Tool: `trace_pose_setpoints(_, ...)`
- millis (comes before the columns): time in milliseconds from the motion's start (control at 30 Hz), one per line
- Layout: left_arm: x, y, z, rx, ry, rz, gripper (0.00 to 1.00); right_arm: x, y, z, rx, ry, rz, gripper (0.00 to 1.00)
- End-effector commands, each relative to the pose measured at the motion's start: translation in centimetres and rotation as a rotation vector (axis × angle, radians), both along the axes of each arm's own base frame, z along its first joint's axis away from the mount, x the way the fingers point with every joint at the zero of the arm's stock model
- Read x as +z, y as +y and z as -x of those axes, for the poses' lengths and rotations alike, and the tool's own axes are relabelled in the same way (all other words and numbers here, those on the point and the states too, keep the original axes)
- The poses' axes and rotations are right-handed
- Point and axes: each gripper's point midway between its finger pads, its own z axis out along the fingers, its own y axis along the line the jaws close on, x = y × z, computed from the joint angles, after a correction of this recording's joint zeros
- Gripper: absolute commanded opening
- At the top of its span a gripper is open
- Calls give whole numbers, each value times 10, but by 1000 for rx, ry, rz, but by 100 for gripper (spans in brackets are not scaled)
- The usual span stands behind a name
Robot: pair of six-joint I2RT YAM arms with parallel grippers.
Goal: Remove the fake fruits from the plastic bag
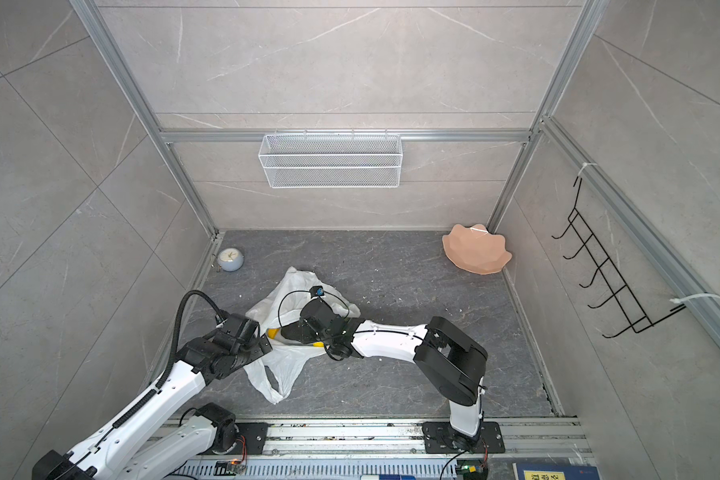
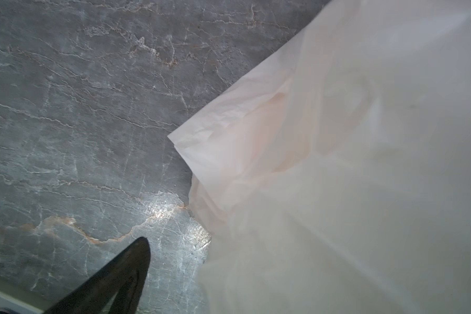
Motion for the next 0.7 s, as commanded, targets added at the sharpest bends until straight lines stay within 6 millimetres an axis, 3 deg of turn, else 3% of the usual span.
trace_pose_setpoints(0,-4,-1,-18,-18,-21,65,100,-10,-3,6,-5,9,9,48)
trace_pose_setpoints(167,-6,-4,-44,-52,-69,127,96,-16,-9,10,-7,18,21,48)
trace_pose_setpoints(233,-1,-7,-51,-74,-104,134,85,-17,-11,11,-8,16,24,48)
trace_pose_setpoints(500,2,-15,-69,-148,-109,118,14,-26,-18,14,-17,26,39,47)
trace_pose_setpoints(567,6,-17,-73,-164,-110,113,2,-25,-20,14,-24,25,34,47)
trace_pose_setpoints(667,33,-27,-84,-234,-167,53,0,-24,-24,14,-36,21,36,47)
